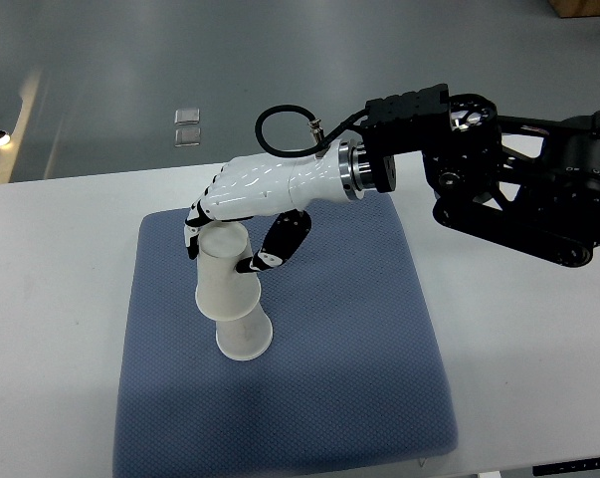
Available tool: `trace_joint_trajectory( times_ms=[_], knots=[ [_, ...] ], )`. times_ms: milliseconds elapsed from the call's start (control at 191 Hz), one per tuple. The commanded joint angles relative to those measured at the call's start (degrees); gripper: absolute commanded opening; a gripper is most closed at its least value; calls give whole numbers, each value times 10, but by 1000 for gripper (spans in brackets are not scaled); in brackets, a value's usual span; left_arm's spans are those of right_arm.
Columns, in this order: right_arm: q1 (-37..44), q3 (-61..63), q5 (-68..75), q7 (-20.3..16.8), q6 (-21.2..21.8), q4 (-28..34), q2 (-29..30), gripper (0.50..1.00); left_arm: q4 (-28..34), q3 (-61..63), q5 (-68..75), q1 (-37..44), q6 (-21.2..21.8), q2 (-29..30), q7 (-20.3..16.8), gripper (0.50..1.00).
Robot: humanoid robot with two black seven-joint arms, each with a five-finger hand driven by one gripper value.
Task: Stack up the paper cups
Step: 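Lower the held cup onto the upside-down cup on the pad, then open the right hand and release the stacked cup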
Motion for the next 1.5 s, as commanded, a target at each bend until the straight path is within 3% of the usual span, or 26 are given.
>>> trace_joint_trajectory(
  times_ms=[0,997,1086,1144,1243,1343,1401,1495],
  knots=[
    [0,0,-2,0,0,1,0,500,0,0,0,0,0,0,0,1000],
    [-22,-17,-42,-1,-4,0,15,509,0,0,0,0,0,0,0,1000],
    [-29,-17,-46,-2,-5,-1,16,543,0,0,1,0,0,0,0,1000],
    [-31,-17,-52,-2,-12,-2,21,592,0,0,0,0,0,0,0,1000],
    [-39,-17,-53,-2,-28,-3,23,748,1,0,0,0,0,0,0,1000],
    [-41,-17,-52,-1,-28,-3,23,870,0,0,1,0,0,0,0,1000],
    [-45,-17,-52,-1,-29,-3,22,905,0,0,0,0,0,0,0,1000],
    [-46,-17,-52,-1,-29,-4,23,919,0,0,0,0,0,0,0,1000]
  ],
)
